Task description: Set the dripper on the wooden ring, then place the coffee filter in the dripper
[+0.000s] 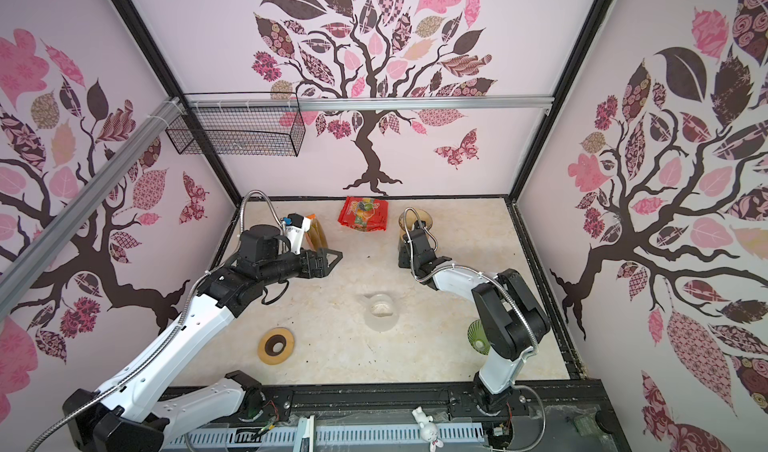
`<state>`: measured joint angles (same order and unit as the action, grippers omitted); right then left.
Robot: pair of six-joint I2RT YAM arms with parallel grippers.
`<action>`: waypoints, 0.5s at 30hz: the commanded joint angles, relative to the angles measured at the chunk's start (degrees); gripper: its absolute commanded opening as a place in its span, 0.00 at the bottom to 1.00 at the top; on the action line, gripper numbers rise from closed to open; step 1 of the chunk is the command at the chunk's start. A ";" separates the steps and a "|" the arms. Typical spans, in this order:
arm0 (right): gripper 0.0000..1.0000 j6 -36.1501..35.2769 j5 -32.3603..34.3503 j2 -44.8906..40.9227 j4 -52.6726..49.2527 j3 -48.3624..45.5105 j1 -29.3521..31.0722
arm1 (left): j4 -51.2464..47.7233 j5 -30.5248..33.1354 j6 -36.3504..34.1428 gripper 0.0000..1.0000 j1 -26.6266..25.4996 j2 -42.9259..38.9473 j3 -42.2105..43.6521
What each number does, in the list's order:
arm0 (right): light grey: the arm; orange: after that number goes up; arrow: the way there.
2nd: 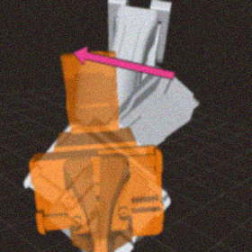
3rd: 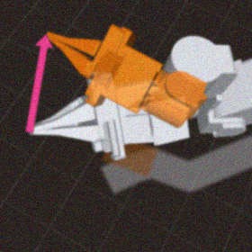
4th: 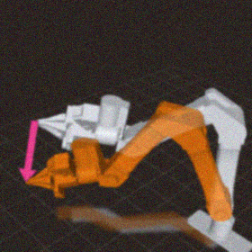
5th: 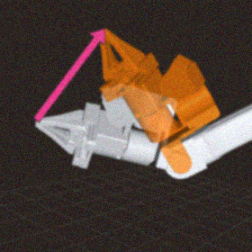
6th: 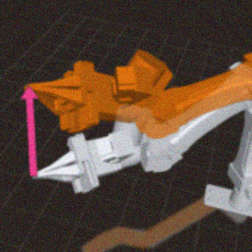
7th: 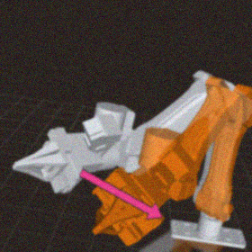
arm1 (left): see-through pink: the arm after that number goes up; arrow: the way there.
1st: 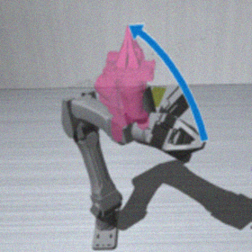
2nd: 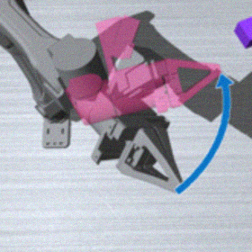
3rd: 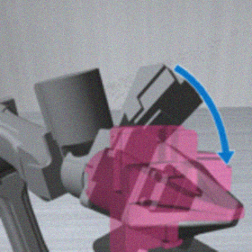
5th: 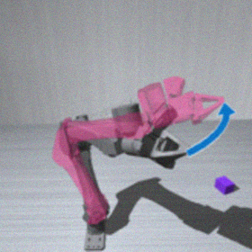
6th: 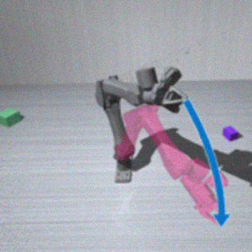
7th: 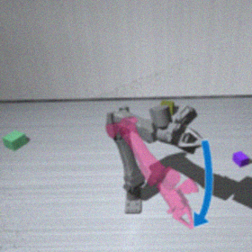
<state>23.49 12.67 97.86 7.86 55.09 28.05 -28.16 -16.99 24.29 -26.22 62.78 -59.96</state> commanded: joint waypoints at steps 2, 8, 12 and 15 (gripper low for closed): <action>0.40 -0.90 1.58 -0.87 0.66 0.40 0.20 | 1.63 -0.40 0.31 0.97 0.30 0.44 1.64; 0.47 -0.96 1.83 -2.44 0.75 0.29 0.24 | 1.60 -0.51 0.32 0.97 0.42 0.68 1.64; 0.54 -0.99 2.04 -4.11 0.69 0.13 0.27 | 1.58 -0.54 0.27 0.97 0.51 0.65 1.66; 0.61 -0.90 1.76 -5.36 0.65 0.12 0.25 | 1.58 -0.46 0.36 0.97 0.52 0.85 1.71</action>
<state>22.85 13.69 96.38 7.94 54.70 28.05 -27.94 -17.21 24.45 -26.00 63.37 -59.90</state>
